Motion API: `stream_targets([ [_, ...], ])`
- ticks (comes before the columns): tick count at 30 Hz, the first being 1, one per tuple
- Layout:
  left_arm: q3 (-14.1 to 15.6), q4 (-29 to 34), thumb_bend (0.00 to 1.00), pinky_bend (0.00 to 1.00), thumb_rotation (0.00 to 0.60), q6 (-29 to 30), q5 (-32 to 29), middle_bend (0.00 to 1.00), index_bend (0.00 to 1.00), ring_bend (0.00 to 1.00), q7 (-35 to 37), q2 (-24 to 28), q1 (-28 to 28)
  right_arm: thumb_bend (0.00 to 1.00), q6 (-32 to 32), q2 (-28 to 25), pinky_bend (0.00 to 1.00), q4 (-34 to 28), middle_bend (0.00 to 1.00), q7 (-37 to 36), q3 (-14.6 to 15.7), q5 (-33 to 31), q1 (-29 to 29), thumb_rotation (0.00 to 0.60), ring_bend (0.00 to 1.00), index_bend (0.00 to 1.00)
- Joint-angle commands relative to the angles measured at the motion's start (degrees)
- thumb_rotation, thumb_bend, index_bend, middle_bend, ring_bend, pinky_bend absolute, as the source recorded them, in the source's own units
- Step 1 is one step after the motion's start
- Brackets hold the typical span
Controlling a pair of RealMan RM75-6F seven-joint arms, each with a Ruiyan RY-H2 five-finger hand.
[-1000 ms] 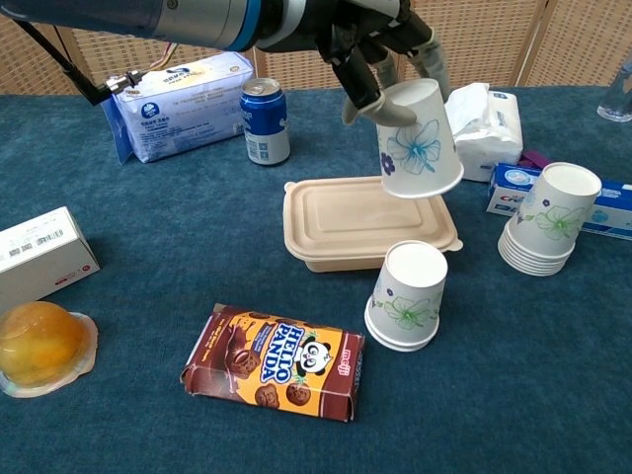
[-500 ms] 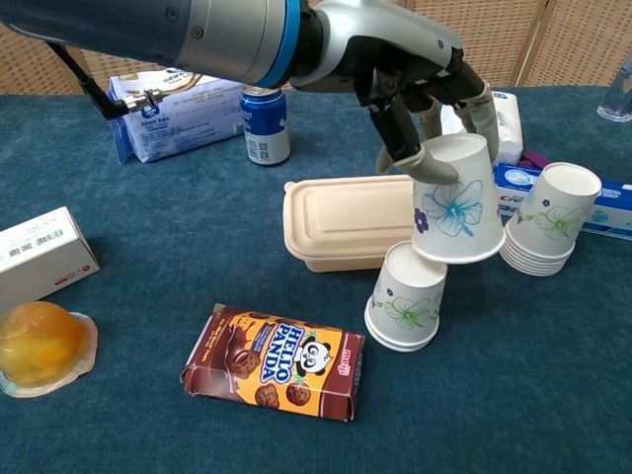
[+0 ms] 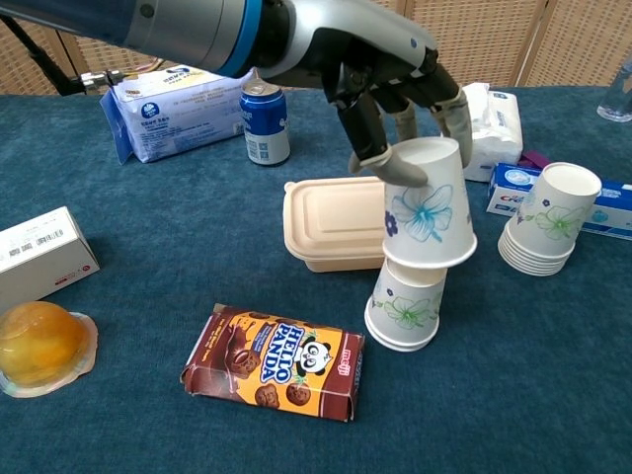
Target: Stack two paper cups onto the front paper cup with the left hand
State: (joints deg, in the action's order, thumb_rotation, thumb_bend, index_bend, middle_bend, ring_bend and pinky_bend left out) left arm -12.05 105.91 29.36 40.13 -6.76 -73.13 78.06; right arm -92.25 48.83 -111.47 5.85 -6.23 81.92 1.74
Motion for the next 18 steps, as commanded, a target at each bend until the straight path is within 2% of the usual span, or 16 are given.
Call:
stream_targets([
  [1,0.9,0.2,0.45,0.55,0.6,-0.5,0.1,0.19,0.32,0.36,0.0,0.4,0.6,0.37,0.0,0.1,0.31,0.1,0.14,0.1,0.0,0.0,0.1,0.6,0.01,0.0],
  [18,4.6,-0.8,0.45,0.55,0.6,1.0,-1.8,0.19,0.32,0.36,-0.4,-0.6,3.9,0.37,-0.7,-0.1,0.31,0.4,0.14,-0.9,0.1,0.2,0.6,0.6,0.01,0.0],
])
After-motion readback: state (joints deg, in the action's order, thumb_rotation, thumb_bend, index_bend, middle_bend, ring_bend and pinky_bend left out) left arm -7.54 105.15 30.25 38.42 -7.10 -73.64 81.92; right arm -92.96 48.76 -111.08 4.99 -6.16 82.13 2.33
